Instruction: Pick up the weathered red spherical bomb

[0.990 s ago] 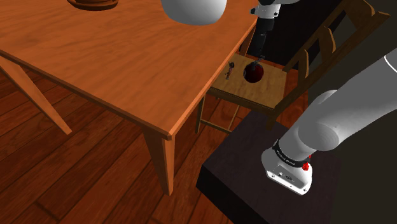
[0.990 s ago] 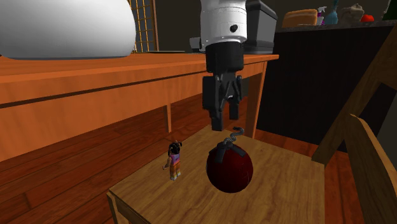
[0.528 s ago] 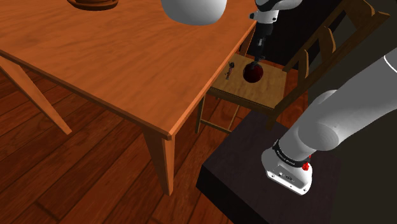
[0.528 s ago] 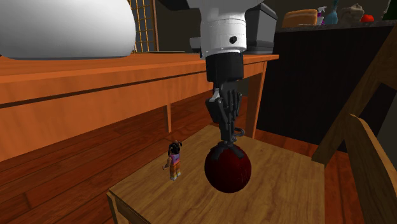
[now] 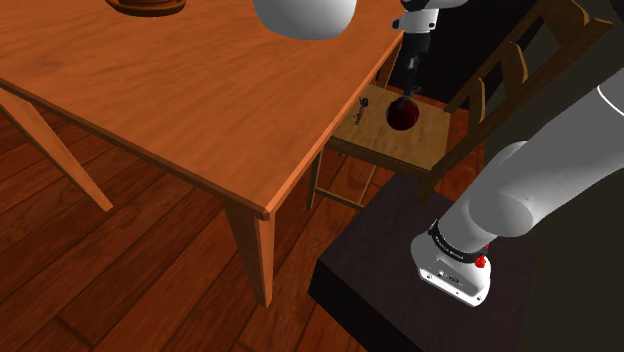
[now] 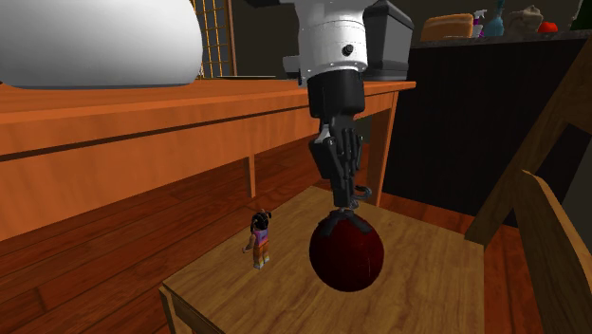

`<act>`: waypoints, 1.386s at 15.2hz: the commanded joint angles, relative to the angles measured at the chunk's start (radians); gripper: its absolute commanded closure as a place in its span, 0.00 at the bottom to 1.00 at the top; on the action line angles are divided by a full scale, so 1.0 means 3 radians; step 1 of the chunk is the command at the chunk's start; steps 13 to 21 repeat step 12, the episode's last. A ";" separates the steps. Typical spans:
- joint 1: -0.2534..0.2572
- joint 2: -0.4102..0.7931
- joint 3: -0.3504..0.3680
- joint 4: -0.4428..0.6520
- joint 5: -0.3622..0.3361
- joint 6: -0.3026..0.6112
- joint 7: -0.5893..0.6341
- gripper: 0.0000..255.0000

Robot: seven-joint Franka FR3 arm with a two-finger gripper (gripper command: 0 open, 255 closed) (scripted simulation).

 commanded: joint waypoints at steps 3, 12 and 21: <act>0.0034 -0.0033 0.0036 0.0167 0.0000 -0.0099 0.0012 1.00; 0.0046 -0.0084 0.0063 0.0441 -0.0005 -0.0420 0.0007 1.00; 0.0046 -0.0084 0.0063 0.0441 -0.0005 -0.0420 0.0007 1.00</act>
